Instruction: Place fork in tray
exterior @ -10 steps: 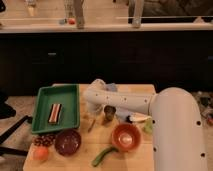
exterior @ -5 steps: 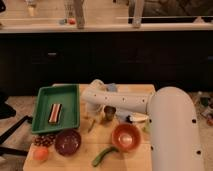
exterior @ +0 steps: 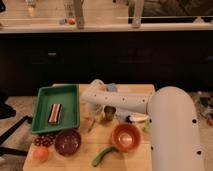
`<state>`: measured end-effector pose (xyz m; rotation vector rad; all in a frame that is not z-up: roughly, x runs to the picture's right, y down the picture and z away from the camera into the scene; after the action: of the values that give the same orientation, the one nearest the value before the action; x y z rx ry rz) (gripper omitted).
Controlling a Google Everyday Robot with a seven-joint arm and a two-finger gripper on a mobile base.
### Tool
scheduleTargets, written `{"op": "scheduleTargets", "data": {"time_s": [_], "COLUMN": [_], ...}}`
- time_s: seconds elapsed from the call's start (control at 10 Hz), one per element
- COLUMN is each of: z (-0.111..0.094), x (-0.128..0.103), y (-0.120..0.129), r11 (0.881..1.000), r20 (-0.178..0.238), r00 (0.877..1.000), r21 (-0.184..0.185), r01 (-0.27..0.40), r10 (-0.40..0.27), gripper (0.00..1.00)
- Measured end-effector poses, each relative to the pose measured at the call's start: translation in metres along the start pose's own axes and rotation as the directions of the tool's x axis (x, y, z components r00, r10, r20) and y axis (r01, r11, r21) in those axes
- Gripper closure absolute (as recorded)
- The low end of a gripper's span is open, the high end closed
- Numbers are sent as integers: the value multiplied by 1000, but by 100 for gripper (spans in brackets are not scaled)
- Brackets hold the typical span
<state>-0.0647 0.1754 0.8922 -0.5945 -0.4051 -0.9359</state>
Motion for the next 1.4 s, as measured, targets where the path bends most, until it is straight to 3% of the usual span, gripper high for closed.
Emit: {"op": "scheduleTargets", "data": {"time_s": [0.8, 1.1, 1.4], "z": [2, 5, 3], "x": [-2, -3, -6], "y": [3, 5, 8], "r11": [999, 999, 998], "r20": [-20, -23, -20], "r00": [999, 999, 999], "r21": [-32, -37, -46], "r01": [25, 26, 33], "r10": [-26, -26, -34], "gripper": [74, 97, 100]}}
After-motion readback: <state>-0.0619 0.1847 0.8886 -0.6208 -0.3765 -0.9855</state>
